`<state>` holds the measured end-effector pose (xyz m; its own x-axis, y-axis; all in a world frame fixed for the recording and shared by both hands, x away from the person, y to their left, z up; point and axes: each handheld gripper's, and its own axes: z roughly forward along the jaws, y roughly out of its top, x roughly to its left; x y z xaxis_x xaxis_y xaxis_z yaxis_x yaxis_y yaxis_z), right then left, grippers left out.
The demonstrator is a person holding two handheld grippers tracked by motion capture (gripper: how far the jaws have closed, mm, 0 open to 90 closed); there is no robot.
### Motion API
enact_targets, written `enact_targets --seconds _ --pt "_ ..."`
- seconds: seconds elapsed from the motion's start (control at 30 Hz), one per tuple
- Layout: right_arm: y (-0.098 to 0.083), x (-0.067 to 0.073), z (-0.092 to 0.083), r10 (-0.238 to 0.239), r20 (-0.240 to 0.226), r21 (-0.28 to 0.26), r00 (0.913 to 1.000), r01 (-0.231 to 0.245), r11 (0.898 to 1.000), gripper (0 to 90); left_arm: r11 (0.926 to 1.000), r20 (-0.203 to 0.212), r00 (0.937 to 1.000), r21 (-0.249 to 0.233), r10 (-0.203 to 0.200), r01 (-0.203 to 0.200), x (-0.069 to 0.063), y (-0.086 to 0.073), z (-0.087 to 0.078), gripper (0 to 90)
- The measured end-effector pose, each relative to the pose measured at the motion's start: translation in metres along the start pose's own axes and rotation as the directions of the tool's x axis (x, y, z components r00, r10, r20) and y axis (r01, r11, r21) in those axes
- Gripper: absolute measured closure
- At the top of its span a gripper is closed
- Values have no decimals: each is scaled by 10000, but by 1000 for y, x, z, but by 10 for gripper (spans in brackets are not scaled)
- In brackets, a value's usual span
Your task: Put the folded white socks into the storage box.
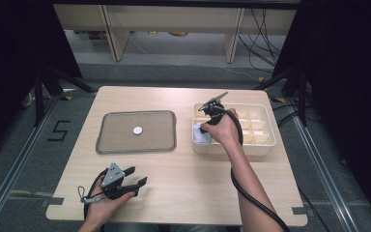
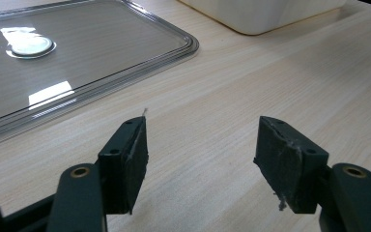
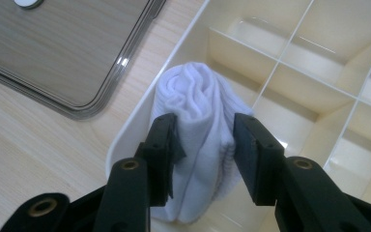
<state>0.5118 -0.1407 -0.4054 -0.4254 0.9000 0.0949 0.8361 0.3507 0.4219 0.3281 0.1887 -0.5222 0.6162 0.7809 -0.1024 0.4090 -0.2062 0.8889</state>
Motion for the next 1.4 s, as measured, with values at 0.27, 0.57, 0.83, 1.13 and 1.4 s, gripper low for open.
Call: enact_targets --seconds 0.27,0.57,0.83,1.13,1.4 --pt "-3 0 5 -555 126 -398 9984 559 9976 738 10000 77 10000 -67 -19 20 0 0 1 357" --pt "-4 13 10 -769 249 -118 9967 772 9969 758 10000 75 10000 -58 -17 17 0 0 1 357" --pt "-5 15 17 -764 294 110 9966 761 9970 763 10000 51 10000 -58 23 -23 0 0 1 356" --pt "-7 12 22 -166 -56 489 9998 169 9987 764 10000 76 10000 1 52 -52 0 0 1 355" --pt "-7 10 24 -158 -269 599 9995 174 9981 764 10000 91 9999 26 44 -44 -1 0 1 355"
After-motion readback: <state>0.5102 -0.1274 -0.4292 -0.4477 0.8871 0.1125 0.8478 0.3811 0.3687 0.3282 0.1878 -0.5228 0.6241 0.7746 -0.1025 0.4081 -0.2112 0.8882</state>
